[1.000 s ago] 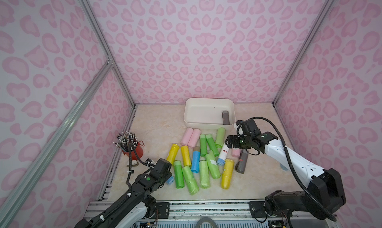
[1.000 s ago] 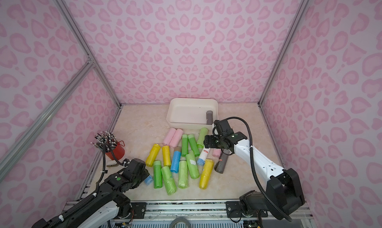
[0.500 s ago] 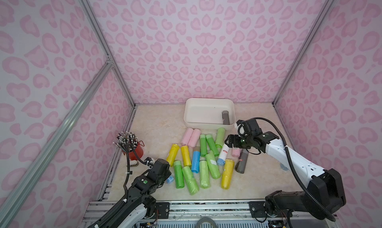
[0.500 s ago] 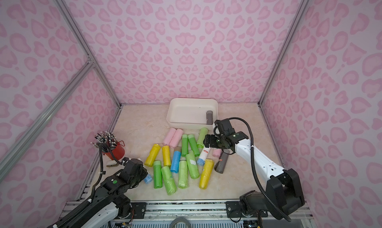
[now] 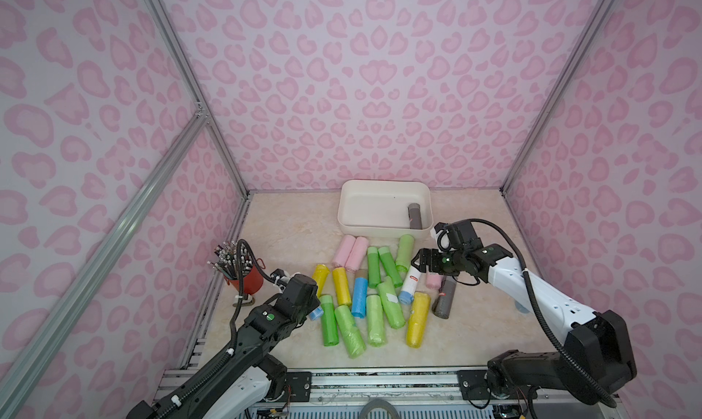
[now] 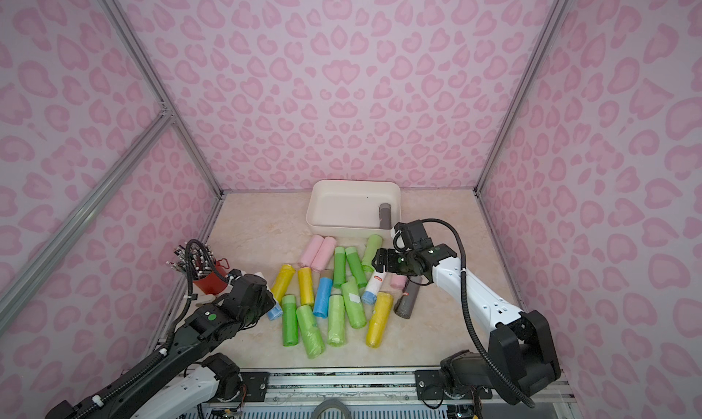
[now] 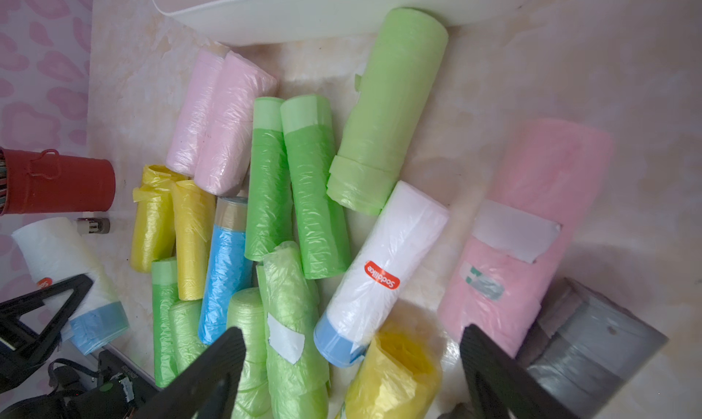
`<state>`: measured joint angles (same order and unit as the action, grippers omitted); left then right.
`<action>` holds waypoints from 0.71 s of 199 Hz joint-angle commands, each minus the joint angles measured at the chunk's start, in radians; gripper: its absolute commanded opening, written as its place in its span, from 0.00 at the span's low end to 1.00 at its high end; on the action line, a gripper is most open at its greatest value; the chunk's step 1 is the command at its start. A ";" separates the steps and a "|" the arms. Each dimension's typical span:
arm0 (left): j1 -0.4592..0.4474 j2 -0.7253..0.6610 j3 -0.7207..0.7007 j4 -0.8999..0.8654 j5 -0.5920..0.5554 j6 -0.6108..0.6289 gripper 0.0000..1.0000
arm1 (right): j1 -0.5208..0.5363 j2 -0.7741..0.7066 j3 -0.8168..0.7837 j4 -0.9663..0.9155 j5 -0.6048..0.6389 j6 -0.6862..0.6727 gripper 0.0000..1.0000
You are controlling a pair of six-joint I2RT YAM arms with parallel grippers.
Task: Put the roll of trash bags into the storage box
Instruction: Pick up the roll of trash bags from the center of the board, then place the roll of trash bags in the storage box.
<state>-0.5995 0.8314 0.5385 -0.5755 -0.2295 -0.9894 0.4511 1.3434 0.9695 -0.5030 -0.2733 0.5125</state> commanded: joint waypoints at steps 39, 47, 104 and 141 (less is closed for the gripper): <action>-0.053 0.218 0.229 0.036 -0.091 0.138 0.08 | -0.010 0.020 -0.017 0.053 -0.062 0.034 0.90; -0.058 0.258 0.268 0.038 -0.087 0.157 0.07 | -0.012 0.019 -0.018 0.054 -0.066 0.035 0.90; -0.080 0.445 0.434 0.145 -0.077 0.250 0.05 | -0.029 -0.003 -0.045 0.063 -0.066 0.055 0.90; -0.084 0.594 0.582 0.147 -0.080 0.305 0.03 | -0.042 -0.027 -0.053 0.063 -0.087 0.068 0.90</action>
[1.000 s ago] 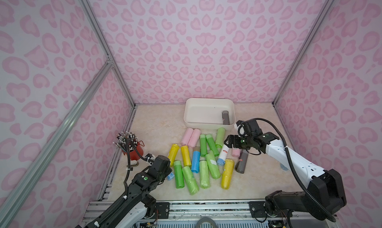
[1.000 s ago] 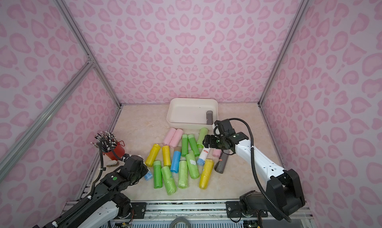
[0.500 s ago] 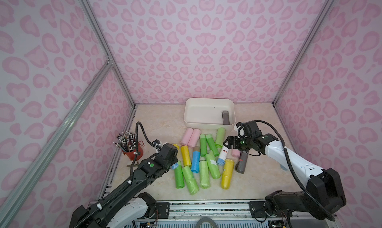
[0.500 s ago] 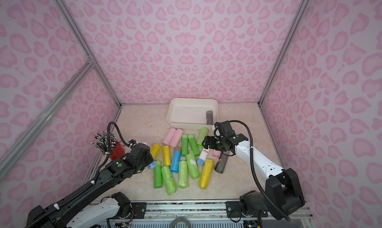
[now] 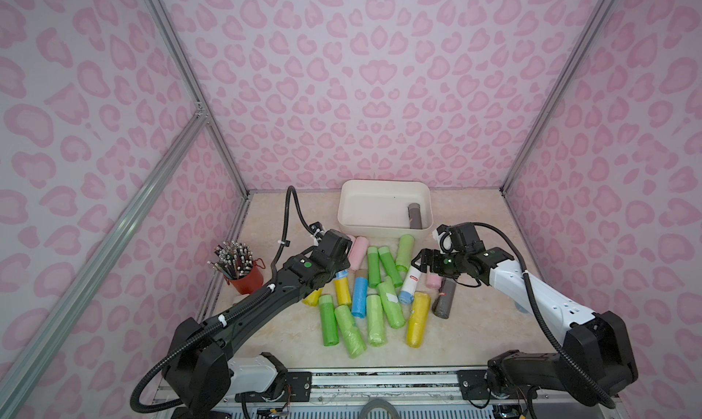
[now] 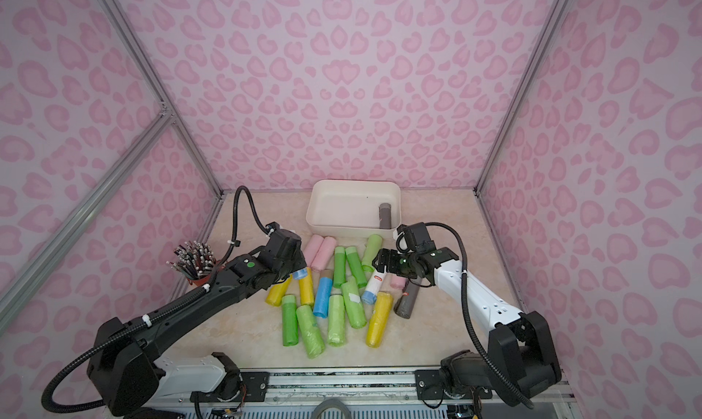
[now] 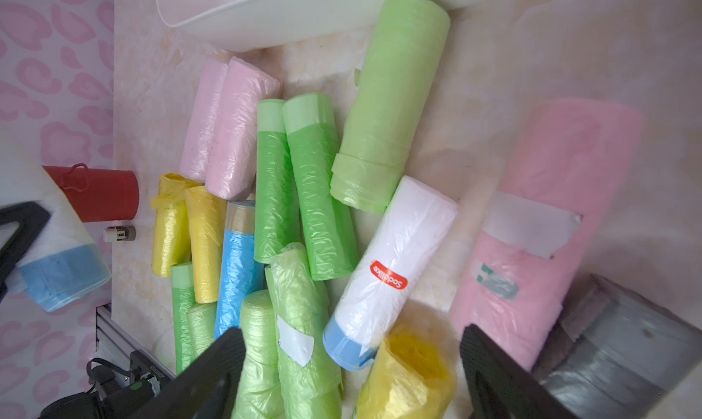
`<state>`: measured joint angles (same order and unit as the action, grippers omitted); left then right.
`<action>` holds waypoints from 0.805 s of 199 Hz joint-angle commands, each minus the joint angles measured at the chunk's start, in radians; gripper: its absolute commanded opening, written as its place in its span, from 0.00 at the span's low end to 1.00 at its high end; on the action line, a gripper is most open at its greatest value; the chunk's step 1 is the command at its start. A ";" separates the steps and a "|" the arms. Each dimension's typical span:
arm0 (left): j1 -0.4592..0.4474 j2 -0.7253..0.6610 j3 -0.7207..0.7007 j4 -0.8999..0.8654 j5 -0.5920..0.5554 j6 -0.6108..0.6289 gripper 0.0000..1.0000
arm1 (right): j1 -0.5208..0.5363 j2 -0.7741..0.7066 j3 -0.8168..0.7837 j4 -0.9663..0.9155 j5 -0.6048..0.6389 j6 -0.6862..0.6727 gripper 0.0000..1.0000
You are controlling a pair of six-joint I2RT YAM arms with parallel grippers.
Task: Put the roll of trash bags into the storage box
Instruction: Place the roll of trash bags in the storage box.
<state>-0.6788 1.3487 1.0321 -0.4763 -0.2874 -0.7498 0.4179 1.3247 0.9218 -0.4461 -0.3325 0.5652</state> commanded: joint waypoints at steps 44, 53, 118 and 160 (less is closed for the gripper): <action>0.000 0.222 0.264 0.044 -0.044 0.124 0.00 | -0.019 -0.021 -0.004 0.035 -0.052 0.048 0.90; 0.005 0.247 0.299 0.048 -0.037 0.137 0.00 | -0.022 -0.027 -0.005 0.035 -0.052 0.050 0.90; 0.110 0.483 0.597 0.030 0.025 0.284 0.00 | -0.027 -0.109 -0.015 -0.032 0.053 0.004 0.90; 0.145 0.697 0.835 -0.050 -0.019 0.389 0.00 | -0.027 -0.108 -0.027 -0.045 0.053 -0.004 0.90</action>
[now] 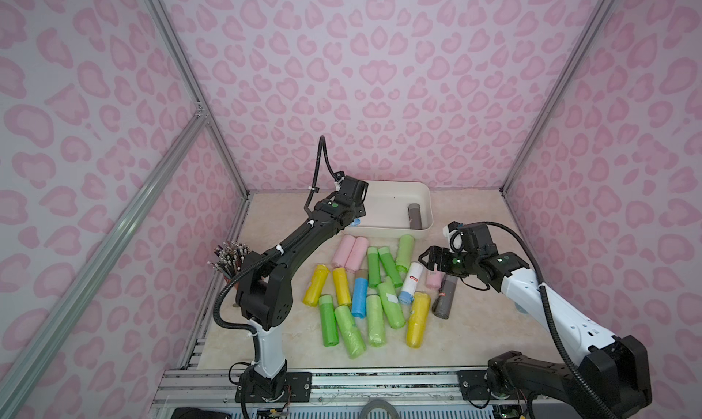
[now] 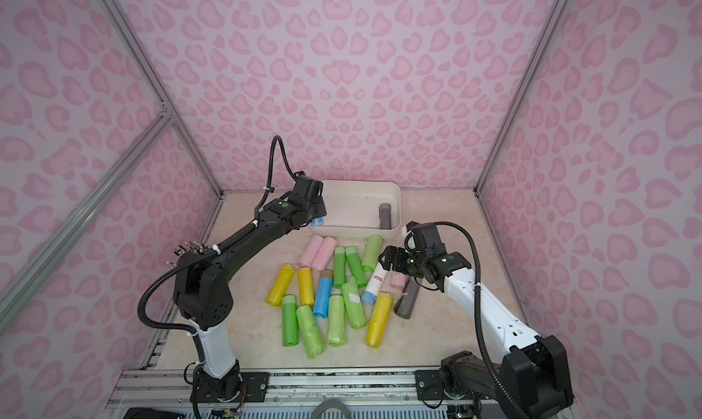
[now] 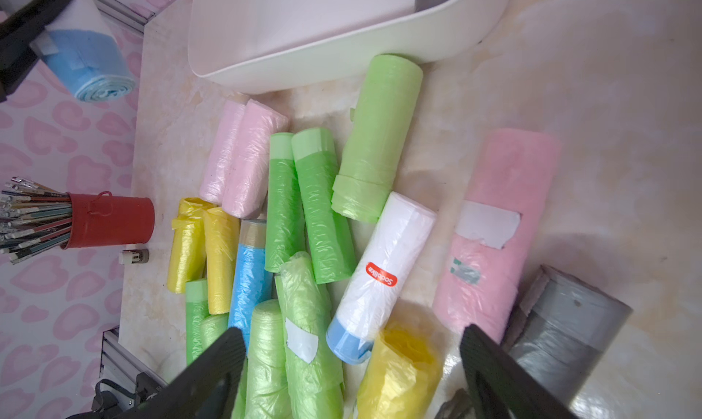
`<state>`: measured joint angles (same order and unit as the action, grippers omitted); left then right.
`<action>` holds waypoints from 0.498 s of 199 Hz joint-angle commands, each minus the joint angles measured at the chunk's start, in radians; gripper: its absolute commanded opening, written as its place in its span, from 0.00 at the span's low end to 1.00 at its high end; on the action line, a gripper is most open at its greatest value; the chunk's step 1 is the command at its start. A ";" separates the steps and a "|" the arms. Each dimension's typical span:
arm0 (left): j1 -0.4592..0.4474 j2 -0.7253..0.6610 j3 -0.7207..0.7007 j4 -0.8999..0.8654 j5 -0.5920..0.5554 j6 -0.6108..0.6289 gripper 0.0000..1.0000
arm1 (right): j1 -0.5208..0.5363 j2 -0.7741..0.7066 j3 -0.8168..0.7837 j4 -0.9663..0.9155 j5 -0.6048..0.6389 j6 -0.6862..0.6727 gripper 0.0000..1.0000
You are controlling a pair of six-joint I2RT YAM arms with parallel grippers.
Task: Put the roll of trash bags into the storage box
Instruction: Place the roll of trash bags in the storage box.
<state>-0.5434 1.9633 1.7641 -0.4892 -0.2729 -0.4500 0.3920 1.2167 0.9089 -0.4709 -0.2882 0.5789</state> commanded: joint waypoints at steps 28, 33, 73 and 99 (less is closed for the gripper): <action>0.026 0.224 0.274 -0.094 -0.056 0.137 0.00 | -0.001 -0.010 -0.028 -0.020 0.000 -0.018 0.90; 0.029 0.254 0.299 -0.103 -0.062 0.143 0.00 | 0.000 -0.012 -0.028 -0.020 -0.001 -0.017 0.90; 0.052 0.421 0.513 -0.172 -0.092 0.199 0.00 | -0.001 -0.019 -0.033 -0.020 -0.009 -0.016 0.90; 0.072 0.484 0.575 -0.170 -0.115 0.220 0.00 | -0.002 -0.012 -0.030 -0.018 -0.024 -0.013 0.90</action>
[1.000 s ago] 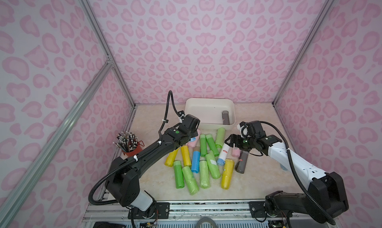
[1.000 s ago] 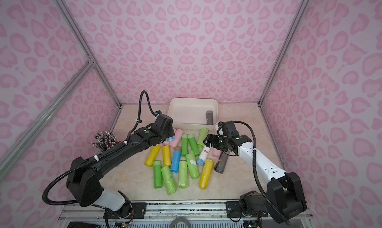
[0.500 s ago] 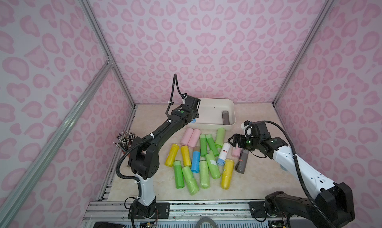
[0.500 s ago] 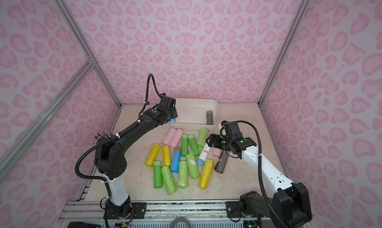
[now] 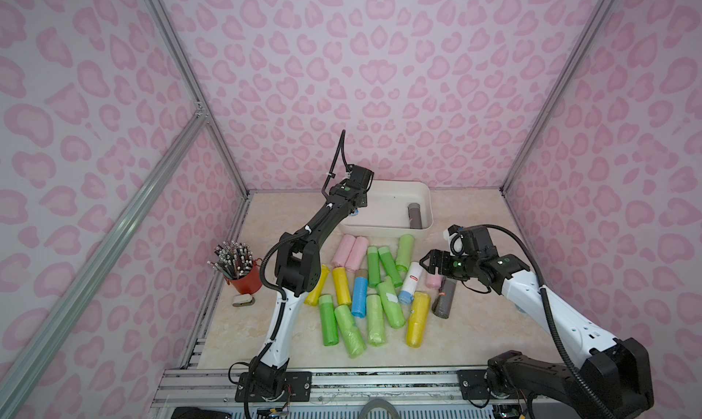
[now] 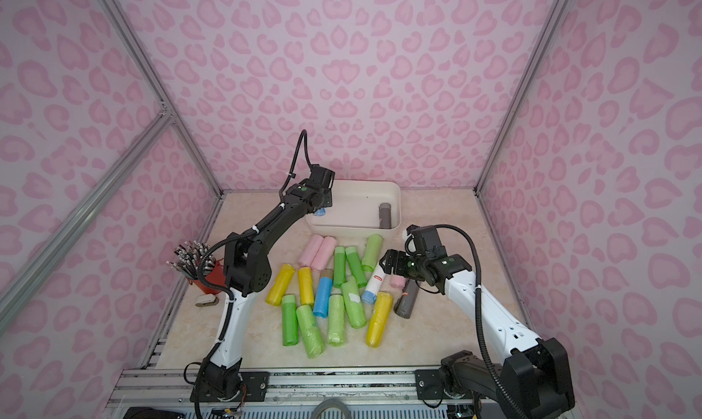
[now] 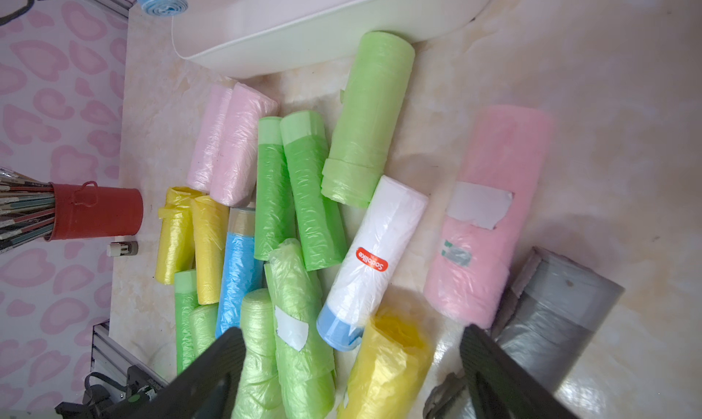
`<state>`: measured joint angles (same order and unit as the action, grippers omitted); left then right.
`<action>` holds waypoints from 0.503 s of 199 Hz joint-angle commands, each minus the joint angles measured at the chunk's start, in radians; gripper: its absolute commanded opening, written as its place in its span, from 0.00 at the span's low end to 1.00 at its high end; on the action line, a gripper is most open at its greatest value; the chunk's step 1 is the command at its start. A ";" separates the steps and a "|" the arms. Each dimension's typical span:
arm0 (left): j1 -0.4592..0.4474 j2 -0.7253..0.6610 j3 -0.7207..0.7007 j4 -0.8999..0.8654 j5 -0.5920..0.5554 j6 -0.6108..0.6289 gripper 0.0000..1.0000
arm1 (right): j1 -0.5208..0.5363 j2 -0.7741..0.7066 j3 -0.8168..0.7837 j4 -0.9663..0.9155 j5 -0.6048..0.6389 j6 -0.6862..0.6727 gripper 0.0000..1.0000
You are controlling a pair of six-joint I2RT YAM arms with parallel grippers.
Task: Put the roll of trash bags into the storage box
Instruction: Place the roll of trash bags in the storage box.
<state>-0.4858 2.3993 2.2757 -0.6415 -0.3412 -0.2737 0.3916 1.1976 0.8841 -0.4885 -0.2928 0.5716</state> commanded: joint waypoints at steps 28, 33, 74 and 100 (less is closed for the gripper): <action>0.016 0.088 0.093 -0.037 -0.063 0.069 0.00 | -0.002 0.011 -0.005 0.000 -0.020 -0.003 0.90; 0.014 0.092 0.090 -0.038 -0.065 0.073 0.00 | -0.002 0.012 -0.005 0.000 -0.020 -0.002 0.90; 0.003 0.080 0.001 -0.018 -0.057 0.064 0.00 | -0.002 0.018 -0.002 0.001 -0.037 -0.005 0.91; -0.011 0.053 -0.060 0.002 -0.055 0.067 0.00 | -0.002 0.019 -0.005 0.001 -0.043 -0.005 0.91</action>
<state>-0.4896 2.4897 2.2494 -0.6750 -0.3828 -0.2092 0.3897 1.2125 0.8841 -0.4877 -0.3187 0.5716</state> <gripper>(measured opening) 0.256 0.907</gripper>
